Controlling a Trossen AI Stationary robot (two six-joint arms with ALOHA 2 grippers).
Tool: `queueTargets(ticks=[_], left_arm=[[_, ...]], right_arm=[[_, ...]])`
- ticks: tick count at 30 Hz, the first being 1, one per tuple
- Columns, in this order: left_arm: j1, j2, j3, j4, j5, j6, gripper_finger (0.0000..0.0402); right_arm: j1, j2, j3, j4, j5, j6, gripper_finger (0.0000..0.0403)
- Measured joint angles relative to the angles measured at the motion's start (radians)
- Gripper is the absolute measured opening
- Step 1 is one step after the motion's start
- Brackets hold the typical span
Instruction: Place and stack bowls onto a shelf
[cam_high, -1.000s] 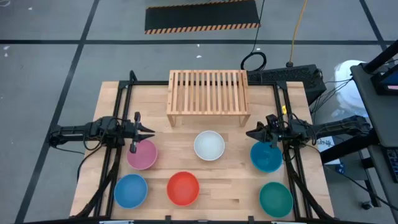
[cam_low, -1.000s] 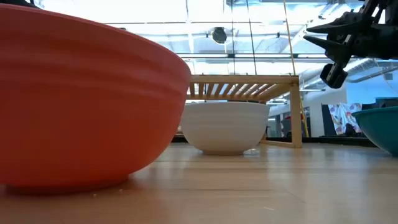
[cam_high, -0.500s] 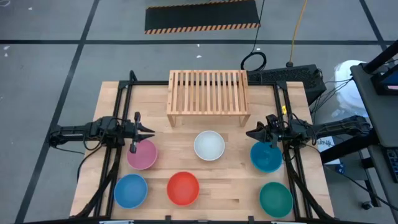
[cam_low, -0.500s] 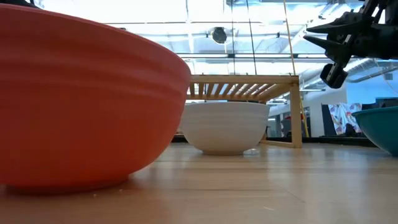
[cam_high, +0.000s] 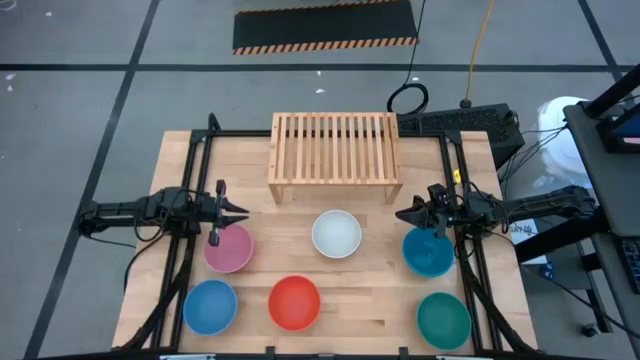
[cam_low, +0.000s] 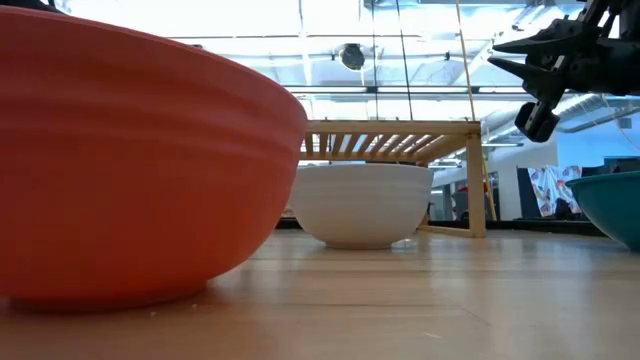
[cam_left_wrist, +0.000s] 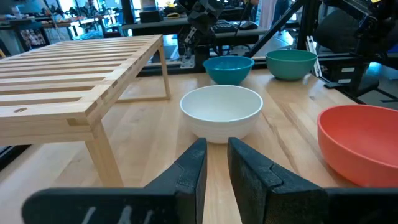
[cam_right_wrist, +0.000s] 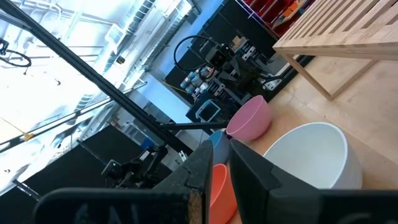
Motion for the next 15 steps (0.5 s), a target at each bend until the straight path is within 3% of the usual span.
queueTargets(ticks=[13, 15], left_arm=[[0.0, 0.0, 0.0, 0.0, 0.0, 0.0, 0.0072], [0.0, 0.0, 0.0, 0.0, 0.0, 0.0, 0.0072]], right_arm=[[0.0, 0.0, 0.0, -0.003, 0.001, -0.001, 0.0045], [0.0, 0.0, 0.0, -0.002, 0.032, -0.095, 0.0045]])
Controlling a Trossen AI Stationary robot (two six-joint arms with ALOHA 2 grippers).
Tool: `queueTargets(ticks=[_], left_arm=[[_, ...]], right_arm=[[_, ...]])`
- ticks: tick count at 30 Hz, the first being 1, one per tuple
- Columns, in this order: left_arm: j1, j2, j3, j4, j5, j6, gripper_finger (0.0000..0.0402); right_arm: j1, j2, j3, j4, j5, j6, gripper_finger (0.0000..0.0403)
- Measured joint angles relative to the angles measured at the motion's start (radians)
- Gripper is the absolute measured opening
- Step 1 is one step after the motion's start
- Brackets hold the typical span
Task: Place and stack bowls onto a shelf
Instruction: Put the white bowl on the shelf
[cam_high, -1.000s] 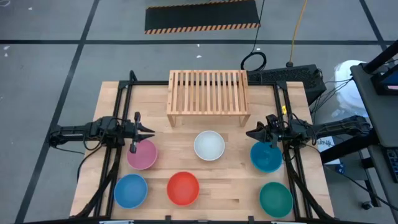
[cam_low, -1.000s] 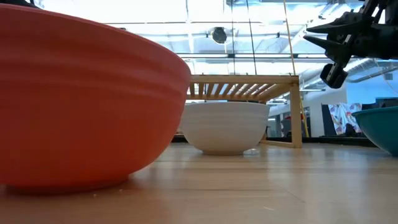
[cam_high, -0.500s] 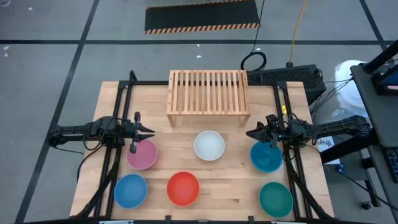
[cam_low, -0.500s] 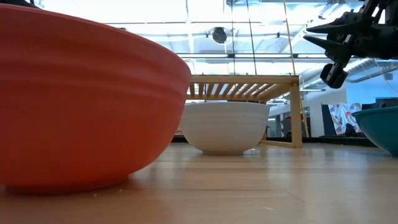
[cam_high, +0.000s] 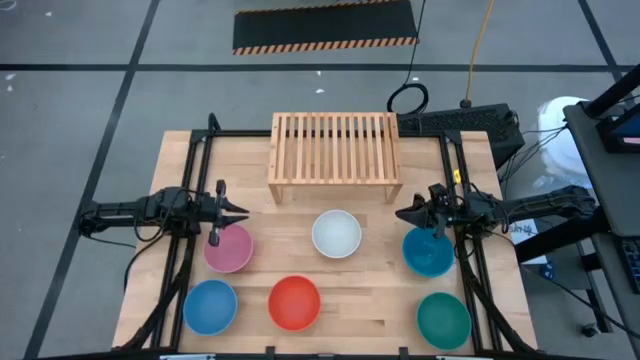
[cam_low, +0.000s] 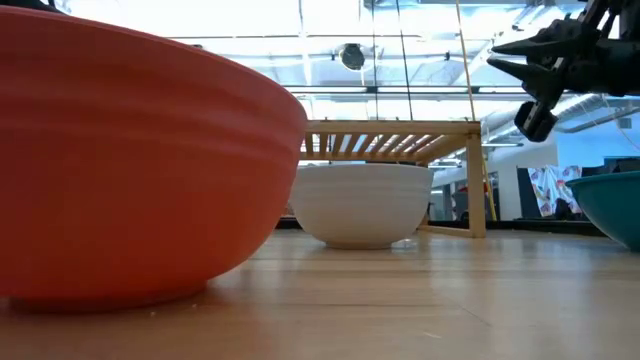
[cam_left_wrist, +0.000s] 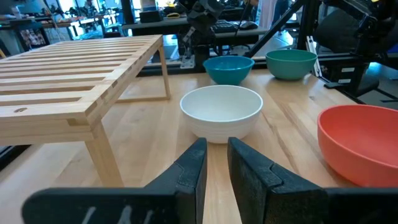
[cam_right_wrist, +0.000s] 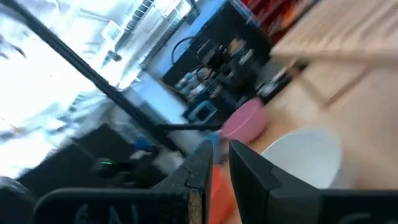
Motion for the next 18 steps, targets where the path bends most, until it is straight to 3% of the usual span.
queueTargets(ticks=[6, 10, 18], left_arm=[[0.0, 0.0, 0.0, 0.0, 0.0, 0.0, 0.0072], [0.0, 0.0, 0.0, 0.0, -0.002, 0.028, 0.0072], [0.0, 0.0, 0.0, 0.0, -0.009, 0.058, 0.0072]], right_arm=[[0.0, 0.0, 0.0, 0.002, 0.126, -0.511, 0.0045], [0.0, 0.0, 0.0, 0.053, 0.213, -0.55, 0.0045], [0.0, 0.0, 0.0, 0.195, 0.203, -0.464, 0.0045]])
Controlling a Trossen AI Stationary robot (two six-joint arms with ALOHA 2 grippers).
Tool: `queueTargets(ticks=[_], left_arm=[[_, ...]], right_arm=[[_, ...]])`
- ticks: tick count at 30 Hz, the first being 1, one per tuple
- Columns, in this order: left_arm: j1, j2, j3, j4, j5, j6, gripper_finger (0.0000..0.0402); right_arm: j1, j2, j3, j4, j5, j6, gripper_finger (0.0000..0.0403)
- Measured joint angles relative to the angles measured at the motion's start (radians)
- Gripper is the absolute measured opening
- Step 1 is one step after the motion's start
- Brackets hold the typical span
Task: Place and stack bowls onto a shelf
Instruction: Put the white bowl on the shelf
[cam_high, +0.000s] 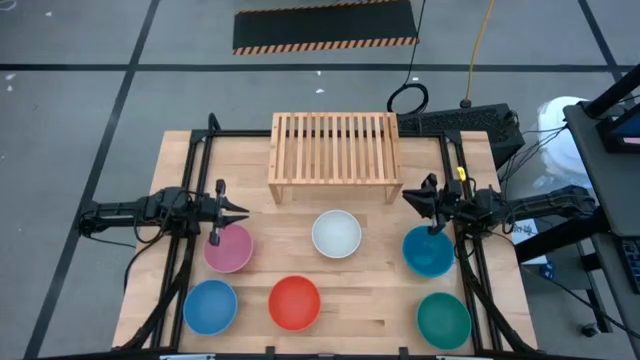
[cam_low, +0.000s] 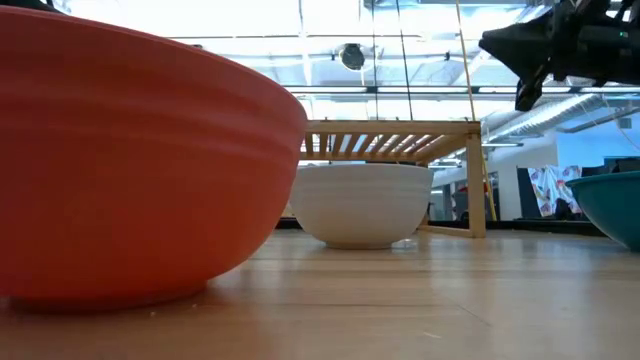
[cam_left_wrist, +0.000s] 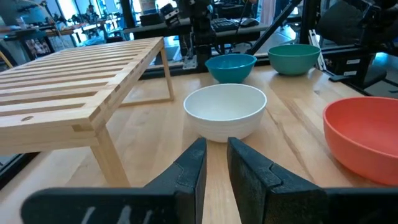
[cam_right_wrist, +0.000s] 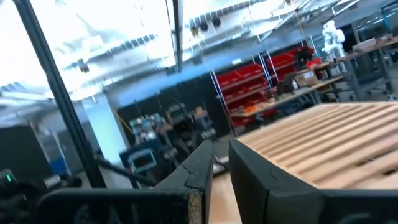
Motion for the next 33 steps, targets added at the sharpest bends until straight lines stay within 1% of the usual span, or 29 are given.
queueTargets(ticks=[3, 7, 15, 17, 19, 22, 28, 33], left_arm=[[0.0, 0.0, 0.0, 0.0, 0.0, -0.006, 0.0072], [0.0, 0.0, 0.0, 0.0, 0.0, -0.005, 0.0072], [0.0, 0.0, 0.0, 0.0, 0.0, -0.009, 0.0072], [0.0, 0.0, 0.0, 0.0, 0.0, -0.017, 0.0072], [0.0, 0.0, 0.0, 0.0, 0.0, -0.041, 0.0072], [0.0, 0.0, 0.0, 0.001, 0.0, -0.09, 0.0072], [0.0, 0.0, 0.0, 0.012, 0.0, -0.115, 0.0072], [0.0, 0.0, 0.0, 0.051, 0.0, -0.114, 0.0072]], right_arm=[[0.0, 0.0, 0.0, 0.015, 0.002, 0.01, 0.0045], [0.0, 0.0, 0.0, 0.022, 0.003, -0.04, 0.0045], [0.0, 0.004, 0.005, 0.026, 0.002, -0.028, 0.0045], [0.0, 0.004, 0.025, 0.007, 0.001, -0.062, 0.0045], [0.0, 0.005, 0.05, -0.065, -0.001, -0.108, 0.0045], [0.0, 0.006, 0.143, -0.202, -0.002, -0.167, 0.0045], [0.0, 0.035, 0.354, -0.571, -0.004, -0.194, 0.0045], [-0.001, 0.103, 0.554, -0.818, -0.072, -0.199, 0.0045]])
